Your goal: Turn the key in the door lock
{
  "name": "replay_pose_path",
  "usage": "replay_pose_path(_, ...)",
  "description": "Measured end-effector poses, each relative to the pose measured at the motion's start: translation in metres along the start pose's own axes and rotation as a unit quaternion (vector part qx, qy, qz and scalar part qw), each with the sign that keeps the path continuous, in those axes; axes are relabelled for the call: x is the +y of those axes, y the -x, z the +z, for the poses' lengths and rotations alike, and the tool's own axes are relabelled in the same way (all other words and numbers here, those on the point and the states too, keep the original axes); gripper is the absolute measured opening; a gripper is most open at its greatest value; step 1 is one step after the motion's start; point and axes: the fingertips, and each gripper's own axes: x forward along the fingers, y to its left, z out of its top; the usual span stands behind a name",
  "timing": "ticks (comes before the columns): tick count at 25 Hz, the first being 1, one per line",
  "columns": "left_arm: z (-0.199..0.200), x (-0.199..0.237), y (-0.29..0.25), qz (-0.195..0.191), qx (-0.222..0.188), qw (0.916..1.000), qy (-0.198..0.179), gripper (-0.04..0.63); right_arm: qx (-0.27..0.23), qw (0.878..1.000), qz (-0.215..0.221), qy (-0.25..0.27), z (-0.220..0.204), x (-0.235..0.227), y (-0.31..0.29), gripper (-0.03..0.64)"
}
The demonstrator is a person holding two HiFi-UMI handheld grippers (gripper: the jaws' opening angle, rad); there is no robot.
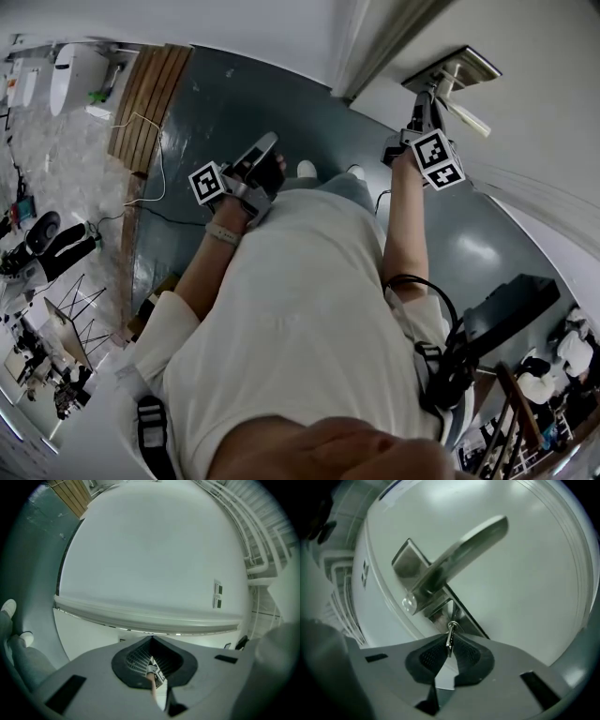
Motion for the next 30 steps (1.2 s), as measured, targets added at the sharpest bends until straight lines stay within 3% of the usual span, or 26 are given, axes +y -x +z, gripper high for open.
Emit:
replay_pose_path(3, 0.000, -0.001, 0.000, 0.000, -0.001, 1.0000, 0.000, 0.008, -0.012, 0.989, 0.039, -0.142, 0.001, 0.000, 0.000, 0.040)
replay_pose_path(7, 0.002, -0.001, 0.002, 0.000, -0.004, 1.0000, 0.002, 0.008, -0.022, 0.953, 0.073, -0.294, -0.002, -0.007, 0.001, 0.038)
replay_pose_path(12, 0.002, 0.000, 0.004, 0.001, -0.007, 1.0000, 0.004, 0.008, -0.033, 0.906, 0.089, -0.411, -0.006, -0.012, 0.002, 0.040)
replay_pose_path(14, 0.003, 0.000, 0.004, 0.002, -0.007, 1.0000, 0.004, 0.008, -0.034, 0.895, 0.100, -0.433, -0.005, -0.009, 0.002, 0.040)
replay_pose_path(16, 0.003, 0.000, 0.004, 0.002, -0.008, 1.0000, 0.006, 0.008, -0.032, 0.897, 0.104, -0.427, -0.006, -0.009, 0.002, 0.040)
replay_pose_path(20, 0.003, 0.000, 0.003, 0.002, -0.007, 0.9999, 0.008, 0.008, -0.024, 0.915, 0.113, -0.388, -0.004, -0.003, 0.003, 0.043)
replay_pose_path(24, 0.003, 0.003, 0.002, 0.002, -0.004, 0.9999, 0.012, 0.008, -0.016, 0.916, 0.130, -0.379, -0.006, -0.001, 0.003, 0.043)
replay_pose_path(27, 0.002, 0.004, 0.000, 0.002, -0.002, 0.9999, 0.013, 0.008, -0.001, 0.944, 0.116, -0.308, -0.005, 0.003, 0.010, 0.067)
replay_pose_path(30, 0.002, 0.006, -0.001, 0.001, -0.001, 0.9999, 0.016, 0.008, 0.021, 0.983, 0.108, -0.148, -0.004, 0.007, 0.018, 0.114)
